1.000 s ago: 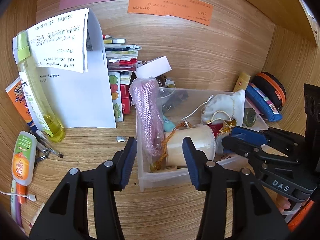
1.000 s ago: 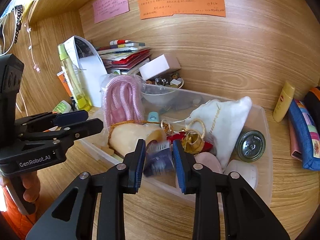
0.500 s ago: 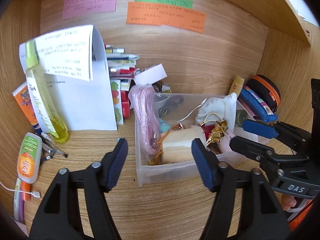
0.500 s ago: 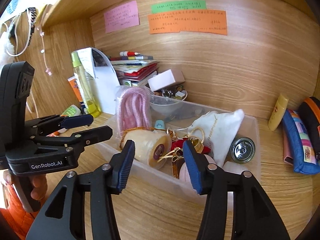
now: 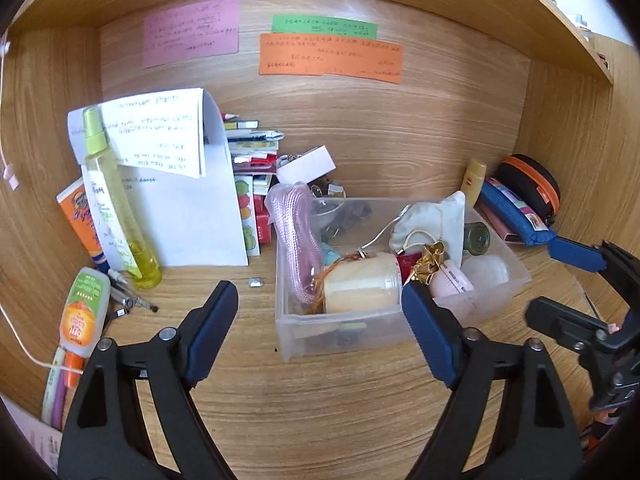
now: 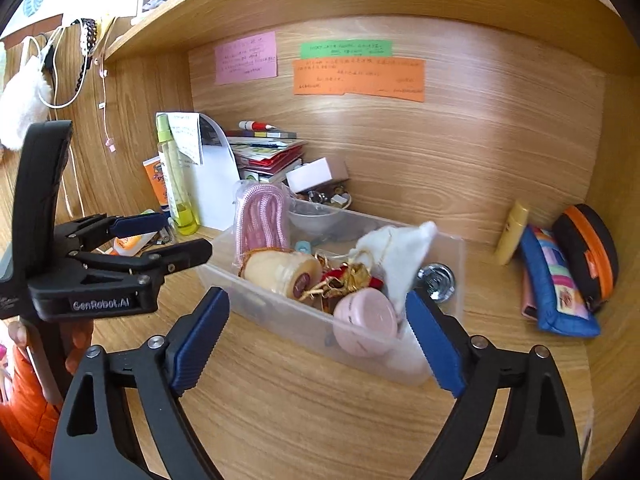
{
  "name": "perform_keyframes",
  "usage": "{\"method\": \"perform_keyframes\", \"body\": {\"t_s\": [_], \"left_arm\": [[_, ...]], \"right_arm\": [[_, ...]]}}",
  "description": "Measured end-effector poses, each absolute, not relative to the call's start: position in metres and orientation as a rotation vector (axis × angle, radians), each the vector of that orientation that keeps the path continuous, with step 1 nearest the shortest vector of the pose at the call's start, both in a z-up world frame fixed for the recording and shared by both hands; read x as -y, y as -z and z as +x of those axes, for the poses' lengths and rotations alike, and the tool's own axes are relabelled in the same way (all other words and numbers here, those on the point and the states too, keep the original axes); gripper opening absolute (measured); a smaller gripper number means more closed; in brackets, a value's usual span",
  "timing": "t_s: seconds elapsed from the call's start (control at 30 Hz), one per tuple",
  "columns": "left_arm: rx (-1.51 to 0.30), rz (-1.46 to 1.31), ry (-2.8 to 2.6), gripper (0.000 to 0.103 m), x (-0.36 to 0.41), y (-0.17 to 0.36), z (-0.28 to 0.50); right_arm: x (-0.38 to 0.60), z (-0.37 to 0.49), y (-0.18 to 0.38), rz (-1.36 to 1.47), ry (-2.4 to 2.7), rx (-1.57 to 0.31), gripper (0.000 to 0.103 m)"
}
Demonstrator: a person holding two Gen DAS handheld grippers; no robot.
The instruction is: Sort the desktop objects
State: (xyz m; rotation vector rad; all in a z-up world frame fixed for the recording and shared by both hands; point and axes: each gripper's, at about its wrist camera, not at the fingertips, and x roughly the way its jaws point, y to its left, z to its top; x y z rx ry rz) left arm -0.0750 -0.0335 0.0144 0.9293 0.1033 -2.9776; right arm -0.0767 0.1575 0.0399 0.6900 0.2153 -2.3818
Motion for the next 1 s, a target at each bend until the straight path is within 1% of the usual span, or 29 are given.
{"method": "perform_keyframes", "body": {"t_s": [0.03, 0.1, 0.17, 0.53, 1.0], "left_arm": [[-0.108, 0.933, 2.975, 0.084, 0.033, -0.014, -0.074], [-0.116, 0.938, 2.967, 0.084, 0.033, -0.013, -0.072], [-0.113, 0.938, 2.957, 0.084, 0.032, -0.011, -0.07], [-0.123, 0.965, 2.958, 0.084, 0.013, -0.004, -0.06], [-0.126, 0.946, 2.957, 0.084, 0.005, -0.005, -0.055]], "right_arm": [[-0.162, -0.075, -0.04, 0.695, 2.385, -0.21, 0.091], [-0.17, -0.073, -0.038, 0.704, 2.411, -0.194, 0.099], [-0.176, -0.071, -0.037, 0.705, 2.444, -0.193, 0.101], [-0.199, -0.069, -0.023, 0.768, 2.484, -0.133, 0.101], [-0.199, -0.063, -0.02, 0.769, 2.481, -0.146, 0.101]]}}
